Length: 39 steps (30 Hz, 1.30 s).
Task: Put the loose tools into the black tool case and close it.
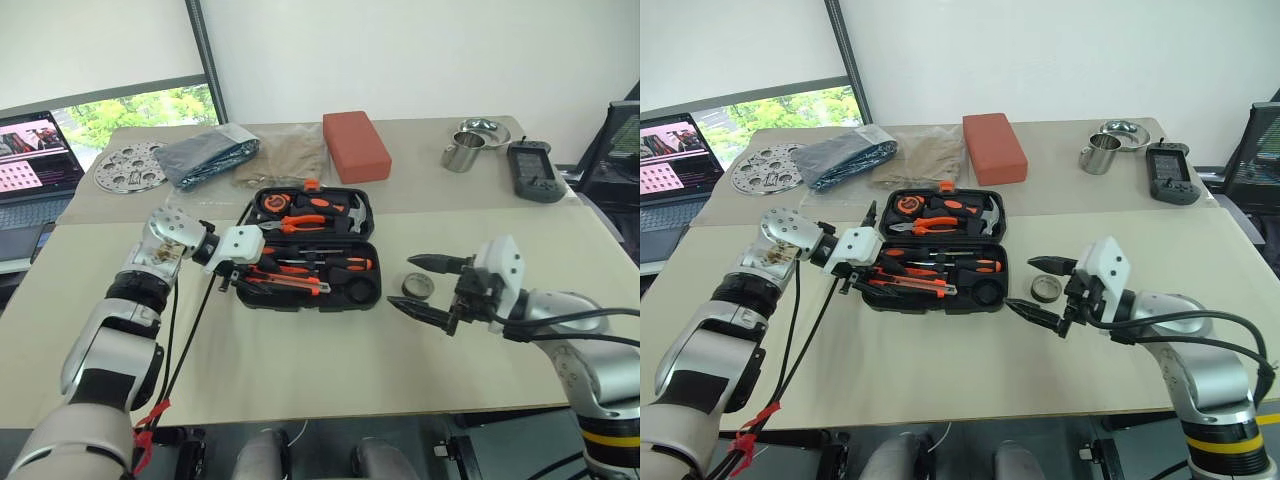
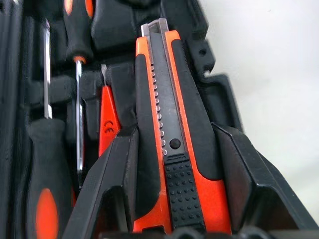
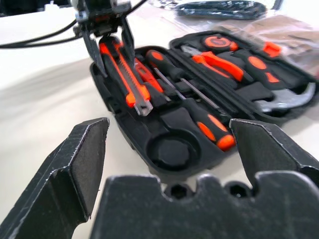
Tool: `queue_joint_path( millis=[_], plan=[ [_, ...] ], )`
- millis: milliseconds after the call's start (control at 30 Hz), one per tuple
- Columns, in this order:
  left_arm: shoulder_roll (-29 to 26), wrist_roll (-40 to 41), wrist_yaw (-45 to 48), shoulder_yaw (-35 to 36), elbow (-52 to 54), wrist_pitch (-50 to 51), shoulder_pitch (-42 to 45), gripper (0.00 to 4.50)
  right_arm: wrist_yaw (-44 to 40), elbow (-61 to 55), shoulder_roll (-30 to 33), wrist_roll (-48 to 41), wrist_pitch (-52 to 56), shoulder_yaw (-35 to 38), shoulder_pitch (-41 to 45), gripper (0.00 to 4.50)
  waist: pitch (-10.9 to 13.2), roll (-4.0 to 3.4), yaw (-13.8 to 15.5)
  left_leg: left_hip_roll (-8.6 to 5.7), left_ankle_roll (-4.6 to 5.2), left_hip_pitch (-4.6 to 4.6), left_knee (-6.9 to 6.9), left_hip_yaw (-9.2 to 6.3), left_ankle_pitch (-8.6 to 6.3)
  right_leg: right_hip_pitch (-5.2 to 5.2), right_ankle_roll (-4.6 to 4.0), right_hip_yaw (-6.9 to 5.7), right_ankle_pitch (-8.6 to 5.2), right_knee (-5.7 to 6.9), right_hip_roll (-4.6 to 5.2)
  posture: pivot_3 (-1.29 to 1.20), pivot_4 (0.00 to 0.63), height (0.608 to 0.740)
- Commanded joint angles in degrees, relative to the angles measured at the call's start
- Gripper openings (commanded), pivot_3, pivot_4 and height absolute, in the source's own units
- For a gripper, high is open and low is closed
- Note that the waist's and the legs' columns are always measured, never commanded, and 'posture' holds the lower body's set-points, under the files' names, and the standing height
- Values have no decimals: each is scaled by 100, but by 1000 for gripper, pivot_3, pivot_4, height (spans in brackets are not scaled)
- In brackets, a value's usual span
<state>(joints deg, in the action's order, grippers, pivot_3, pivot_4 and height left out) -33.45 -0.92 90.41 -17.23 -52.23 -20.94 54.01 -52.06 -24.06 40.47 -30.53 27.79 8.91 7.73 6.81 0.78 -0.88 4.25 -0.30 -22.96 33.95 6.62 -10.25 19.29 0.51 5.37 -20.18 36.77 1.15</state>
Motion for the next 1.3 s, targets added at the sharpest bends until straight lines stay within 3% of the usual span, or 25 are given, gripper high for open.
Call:
queue_joint_path(
  millis=[33,367,733,867,1300],
  plan=[
    [73,-209,-153,-53,-30,-193,72,1752,57,-274,69,-147,-29,218,-21,4500,0,0,-2,1,0,0,0,-1,0,0,0,-1,0,1,-2,0,150,740],
    [370,-455,-424,-199,441,-38,-360,1752,193,-305,-28,-141,-19,73,55,4500,-10,-16,117,-22,5,4,7,-7,-2,-15,8,-3,-4,4,17,0,150,740],
    [690,-64,-625,276,406,444,-295,1752,205,-243,-67,-116,-57,-32,136,4500,-15,-23,180,-32,16,-8,32,-21,-3,-26,18,-8,-5,6,19,0,150,740],
    [606,-413,-729,67,369,144,-361,1752,203,-239,-50,-122,-76,-24,131,4500,-17,-27,175,-32,16,-15,35,-25,-3,-23,18,-12,-5,7,18,0,150,740],
    [924,-56,-871,316,1039,1342,-474,1752,229,-260,-76,-59,-119,-50,-30,4500,-20,-32,151,-34,21,-25,48,-32,0,-25,19,-20,-6,12,17,0,150,740]
  ],
)
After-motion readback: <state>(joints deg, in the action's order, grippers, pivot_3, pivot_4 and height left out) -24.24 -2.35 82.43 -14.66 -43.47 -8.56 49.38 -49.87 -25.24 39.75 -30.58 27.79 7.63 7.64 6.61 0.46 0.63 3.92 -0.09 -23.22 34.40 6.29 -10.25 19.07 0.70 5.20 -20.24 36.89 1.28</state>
